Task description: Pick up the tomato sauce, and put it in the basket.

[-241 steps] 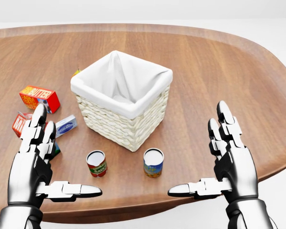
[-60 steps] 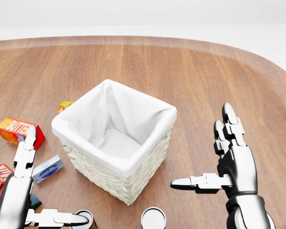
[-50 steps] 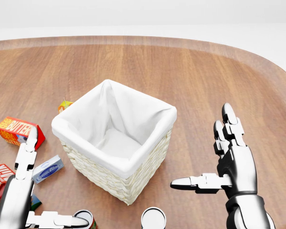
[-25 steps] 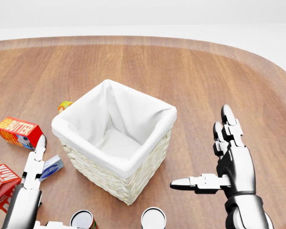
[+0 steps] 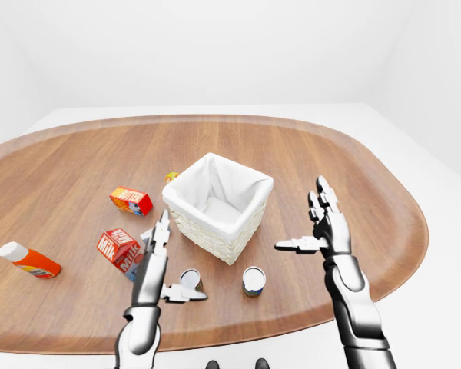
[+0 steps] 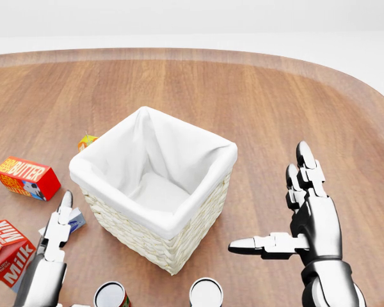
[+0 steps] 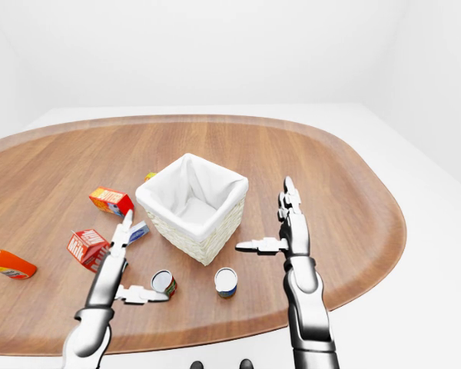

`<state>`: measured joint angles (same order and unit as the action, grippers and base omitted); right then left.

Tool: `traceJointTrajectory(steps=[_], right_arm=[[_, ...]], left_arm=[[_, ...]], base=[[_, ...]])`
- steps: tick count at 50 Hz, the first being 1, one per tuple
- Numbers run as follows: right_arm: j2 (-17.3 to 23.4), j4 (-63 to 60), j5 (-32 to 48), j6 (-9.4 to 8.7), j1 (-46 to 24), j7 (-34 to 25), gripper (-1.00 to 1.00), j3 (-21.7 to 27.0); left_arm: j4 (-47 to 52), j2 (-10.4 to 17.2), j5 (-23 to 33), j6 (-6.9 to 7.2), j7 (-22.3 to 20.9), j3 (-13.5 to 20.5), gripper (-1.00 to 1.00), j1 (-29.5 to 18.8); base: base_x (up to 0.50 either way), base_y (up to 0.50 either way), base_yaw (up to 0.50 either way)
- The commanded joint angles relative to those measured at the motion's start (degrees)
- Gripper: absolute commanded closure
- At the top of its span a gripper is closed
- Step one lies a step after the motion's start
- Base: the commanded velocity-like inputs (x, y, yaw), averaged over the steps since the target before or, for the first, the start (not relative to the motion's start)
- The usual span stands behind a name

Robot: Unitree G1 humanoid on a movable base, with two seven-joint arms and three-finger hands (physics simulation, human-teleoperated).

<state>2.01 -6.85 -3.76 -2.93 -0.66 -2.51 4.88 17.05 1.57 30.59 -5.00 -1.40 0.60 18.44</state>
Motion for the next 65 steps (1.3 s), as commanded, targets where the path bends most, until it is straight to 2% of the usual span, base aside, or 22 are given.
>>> traceJointTrajectory(steps=[1, 65], right_arm=[[0.0, 0.2, 0.0, 0.06, -0.1, 0.0, -1.0, 0.0], [-0.1, 0.9, 0.2, 0.5, 0.0, 0.1, -1.0, -0.2]], left_arm=[[-1.0, 0.3, 1.1, 0.0, 0.4, -0.4, -1.0, 0.1], [-13.1, 1.4, 5.4, 0.0, 6.2, -0.4, -1.0, -3.7]], base=[[0.0, 0.0, 0.0], [0.0, 0.0, 0.0]])
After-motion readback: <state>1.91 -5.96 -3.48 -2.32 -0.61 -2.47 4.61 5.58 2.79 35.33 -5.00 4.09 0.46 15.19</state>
